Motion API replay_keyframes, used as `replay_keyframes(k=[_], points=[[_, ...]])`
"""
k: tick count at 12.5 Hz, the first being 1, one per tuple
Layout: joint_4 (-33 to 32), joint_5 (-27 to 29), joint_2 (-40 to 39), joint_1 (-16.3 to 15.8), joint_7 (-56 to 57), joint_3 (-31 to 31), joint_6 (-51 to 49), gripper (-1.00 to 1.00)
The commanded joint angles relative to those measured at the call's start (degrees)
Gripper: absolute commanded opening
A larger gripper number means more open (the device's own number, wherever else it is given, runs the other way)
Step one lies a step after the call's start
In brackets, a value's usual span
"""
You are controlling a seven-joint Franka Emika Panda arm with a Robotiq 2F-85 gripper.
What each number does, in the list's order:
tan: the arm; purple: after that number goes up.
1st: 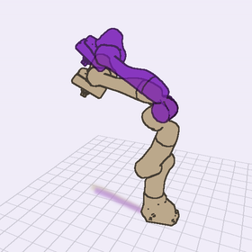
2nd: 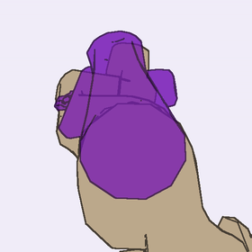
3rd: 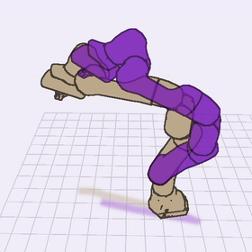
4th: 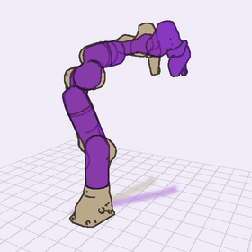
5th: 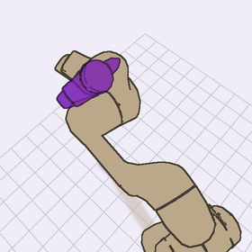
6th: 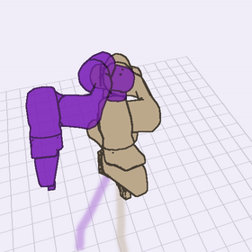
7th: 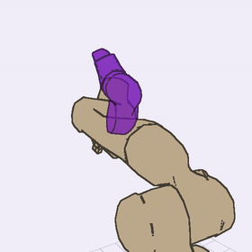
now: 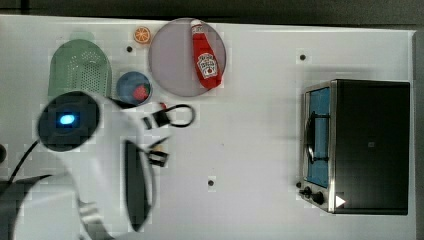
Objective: Pick Banana and place it in mug.
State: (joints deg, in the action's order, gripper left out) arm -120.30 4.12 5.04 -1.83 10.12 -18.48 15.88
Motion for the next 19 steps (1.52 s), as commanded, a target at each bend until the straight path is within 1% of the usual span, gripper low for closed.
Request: replay_keyframes(k=[1, 4, 8, 11, 12, 13, 15, 18, 19], points=[[-0.67, 0.07, -1.38, -1.49, -12.81, -3.95, 5.83, -0.38], [-5.09, 0.02, -5.29, -1.52, -17.79, -6.46, 15.38, -0.38], [-11.44, -0.23, -9.24, -1.54, -20.06, -7.18, 27.11, -0.38], [-14.11, -0.25, -11.84, -1.53, -20.06, -7.09, 32.82, -0.38], [-14.55, -0.25, -12.75, -1.53, -20.06, -7.11, 33.63, -0.34], [-14.74, -0.25, -13.61, -1.53, -20.06, -7.04, 34.85, -0.15], [-14.79, -0.31, -14.67, -1.54, -20.06, -7.42, 36.75, 0.3], [-14.87, -0.31, -12.93, -1.44, -20.06, -6.92, 36.52, 0.97], [-14.87, -0.28, -11.93, -1.46, -20.06, -6.99, 35.78, 1.0]])
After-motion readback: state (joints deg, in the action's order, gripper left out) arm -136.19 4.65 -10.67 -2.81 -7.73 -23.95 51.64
